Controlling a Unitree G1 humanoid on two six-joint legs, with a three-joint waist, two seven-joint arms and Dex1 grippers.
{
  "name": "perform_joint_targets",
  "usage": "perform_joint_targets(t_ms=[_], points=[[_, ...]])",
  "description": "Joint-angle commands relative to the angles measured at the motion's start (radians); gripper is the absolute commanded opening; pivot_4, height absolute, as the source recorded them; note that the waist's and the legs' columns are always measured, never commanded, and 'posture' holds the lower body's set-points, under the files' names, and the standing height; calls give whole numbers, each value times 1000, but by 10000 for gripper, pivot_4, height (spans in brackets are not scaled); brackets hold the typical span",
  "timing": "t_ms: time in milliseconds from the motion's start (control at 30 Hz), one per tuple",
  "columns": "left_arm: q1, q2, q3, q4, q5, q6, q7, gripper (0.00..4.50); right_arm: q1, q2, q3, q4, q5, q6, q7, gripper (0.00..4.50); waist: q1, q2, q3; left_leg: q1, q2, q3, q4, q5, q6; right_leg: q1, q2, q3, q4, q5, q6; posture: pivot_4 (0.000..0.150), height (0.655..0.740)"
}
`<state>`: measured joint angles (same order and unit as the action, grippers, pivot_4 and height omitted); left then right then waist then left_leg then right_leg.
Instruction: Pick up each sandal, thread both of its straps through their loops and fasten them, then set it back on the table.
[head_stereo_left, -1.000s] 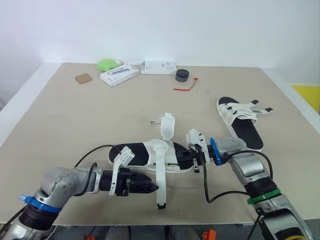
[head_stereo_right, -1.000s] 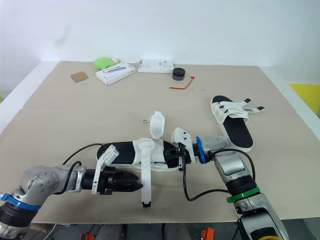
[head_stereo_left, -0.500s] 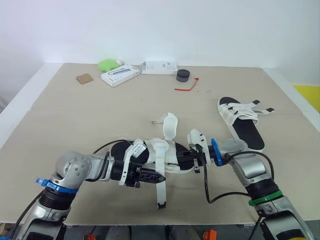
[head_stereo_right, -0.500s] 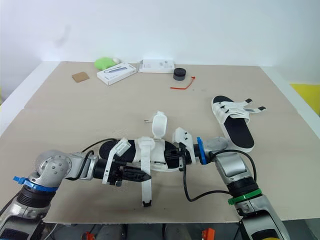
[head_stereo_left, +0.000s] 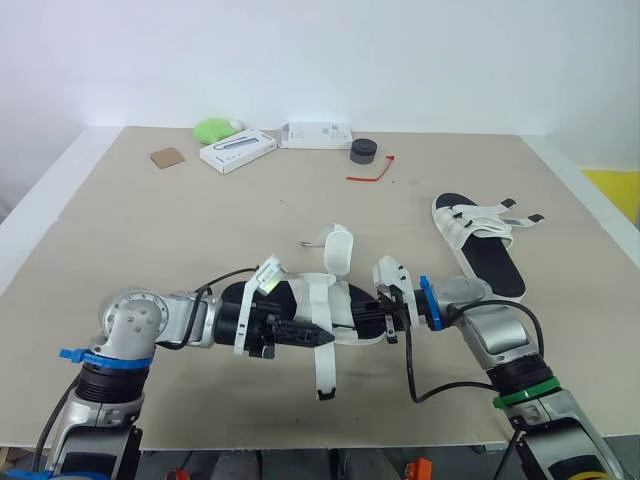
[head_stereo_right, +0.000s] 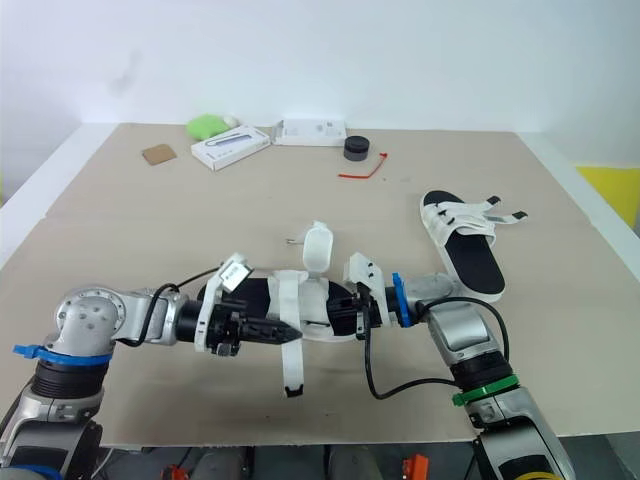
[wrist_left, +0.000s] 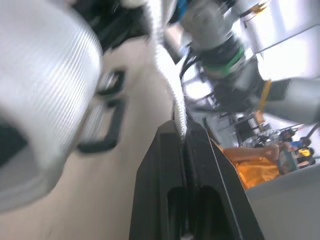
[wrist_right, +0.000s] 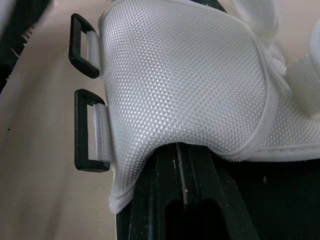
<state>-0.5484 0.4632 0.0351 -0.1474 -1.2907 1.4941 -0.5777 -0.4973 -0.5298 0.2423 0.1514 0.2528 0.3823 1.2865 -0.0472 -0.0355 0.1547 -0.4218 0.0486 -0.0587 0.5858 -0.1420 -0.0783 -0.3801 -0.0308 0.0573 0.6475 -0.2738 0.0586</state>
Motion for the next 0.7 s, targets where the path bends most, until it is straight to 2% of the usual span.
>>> perform_joint_targets(t_ms=[33, 133, 333, 600, 700], points=[[-73, 29, 40, 45, -19, 5, -42, 744, 36, -4, 63, 95, -67, 26, -28, 0, -1, 0, 0, 0, 0, 0, 0, 0, 0, 0, 0, 0, 0, 0, 0, 1500, 7400], [-135, 69, 18, 127, 34, -12, -115, 744, 29, 1, 64, 104, -67, 24, -27, 0, -2, 0, 0, 0, 0, 0, 0, 0, -1, -1, 0, 1, 0, 1, -1, 1500, 7400], [-329, 136, -119, 420, 251, -132, -374, 744, 17, 10, 68, 117, -70, 18, -27, 0, -4, -1, 1, 0, 0, -2, 0, -1, -1, -4, 3, 2, 0, 3, -2, 1500, 7400], [-497, 98, -206, 670, 417, -211, -608, 744, 28, 9, 65, 107, -67, 21, -38, 0, -6, -2, 2, -1, 1, -3, -1, 0, 0, -5, 5, 3, 0, 4, -2, 1500, 7400], [-502, 102, -285, 705, 504, -252, -697, 744, 29, 6, 58, 109, -65, 23, -42, 0, -8, -1, 1, -1, 1, -2, -1, 0, 0, -6, 5, 3, 0, 4, -2, 1500, 7400]])
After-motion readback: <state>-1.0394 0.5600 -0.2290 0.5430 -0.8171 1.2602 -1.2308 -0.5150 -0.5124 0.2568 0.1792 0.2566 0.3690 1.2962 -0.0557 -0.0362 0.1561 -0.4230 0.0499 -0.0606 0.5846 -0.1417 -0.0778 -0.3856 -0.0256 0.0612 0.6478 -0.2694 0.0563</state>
